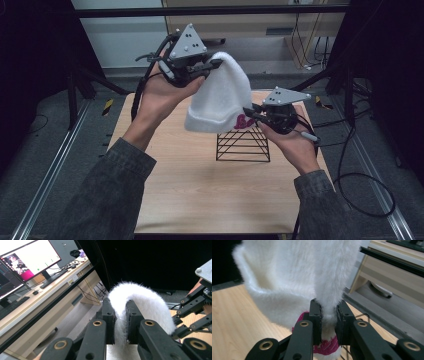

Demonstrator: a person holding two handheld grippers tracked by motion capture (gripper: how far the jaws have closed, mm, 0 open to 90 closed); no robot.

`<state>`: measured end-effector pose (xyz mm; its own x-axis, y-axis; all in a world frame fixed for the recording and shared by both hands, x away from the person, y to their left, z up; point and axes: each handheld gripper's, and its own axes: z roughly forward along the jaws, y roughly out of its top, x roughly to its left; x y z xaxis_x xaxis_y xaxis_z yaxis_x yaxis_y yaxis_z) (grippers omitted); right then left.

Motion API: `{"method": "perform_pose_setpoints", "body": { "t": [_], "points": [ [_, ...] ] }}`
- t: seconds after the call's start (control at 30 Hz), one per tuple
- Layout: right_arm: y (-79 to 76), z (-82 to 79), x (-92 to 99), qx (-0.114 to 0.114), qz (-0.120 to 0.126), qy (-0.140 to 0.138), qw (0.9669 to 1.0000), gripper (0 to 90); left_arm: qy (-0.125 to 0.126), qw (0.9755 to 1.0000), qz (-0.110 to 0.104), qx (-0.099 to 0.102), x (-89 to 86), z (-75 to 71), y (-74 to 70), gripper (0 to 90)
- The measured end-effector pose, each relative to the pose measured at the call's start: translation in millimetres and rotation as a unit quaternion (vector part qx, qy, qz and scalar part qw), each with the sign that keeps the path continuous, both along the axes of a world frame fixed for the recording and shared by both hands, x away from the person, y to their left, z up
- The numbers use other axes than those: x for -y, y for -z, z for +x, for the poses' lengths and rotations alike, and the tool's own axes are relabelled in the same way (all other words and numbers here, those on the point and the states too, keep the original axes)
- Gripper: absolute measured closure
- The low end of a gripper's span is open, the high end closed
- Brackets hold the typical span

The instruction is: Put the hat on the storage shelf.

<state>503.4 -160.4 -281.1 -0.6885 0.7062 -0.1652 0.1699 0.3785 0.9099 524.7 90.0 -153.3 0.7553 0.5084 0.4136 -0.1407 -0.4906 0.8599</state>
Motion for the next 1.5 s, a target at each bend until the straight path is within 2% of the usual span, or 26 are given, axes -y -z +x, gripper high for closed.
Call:
{"method": "perform_pose_setpoints", "body": {
  "t": [0.13, 0.23, 0.47, 0.77, 1.0, 1.27, 1.5],
  "points": [
    [4.8, 7.6, 8.6, -0.001, -0.003, 0.017, 0.9998, 77.7, -0.001, 1.0000, -0.002, -0.009, 7.1, 9.5, 8.9, 80.6],
    [8.4, 12.3, 13.9, -0.005, -0.008, 0.023, 0.9997, 77.8, -0.002, 0.9999, 0.003, -0.012, 10.5, 15.4, 13.7, 80.6],
    [12.3, 21.6, 20.3, -0.009, -0.009, 0.034, 0.9993, 77.8, -0.001, 0.9999, -0.002, -0.015, 15.6, 25.2, 20.9, 80.6],
    [13.4, 22.4, 25.1, -0.007, -0.007, 0.045, 0.9989, 77.8, 0.006, 0.9998, -0.012, -0.017, 20.0, 29.5, 23.3, 80.6],
    [17.2, 23.2, 32.2, -0.009, -0.006, 0.052, 0.9986, 77.8, 0.005, 0.9997, -0.011, -0.022, 25.3, 34.4, 27.7, 80.6],
    [24.0, 24.7, 41.3, -0.016, -0.003, 0.060, 0.9981, 77.8, 0.010, 0.9994, -0.017, -0.029, 33.2, 39.4, 36.3, 80.6],
    [30.7, 22.2, 48.2, -0.020, -0.003, 0.066, 0.9976, 77.8, 0.014, 0.9992, -0.014, -0.036, 38.1, 41.1, 44.0, 80.5]
  ]
}}
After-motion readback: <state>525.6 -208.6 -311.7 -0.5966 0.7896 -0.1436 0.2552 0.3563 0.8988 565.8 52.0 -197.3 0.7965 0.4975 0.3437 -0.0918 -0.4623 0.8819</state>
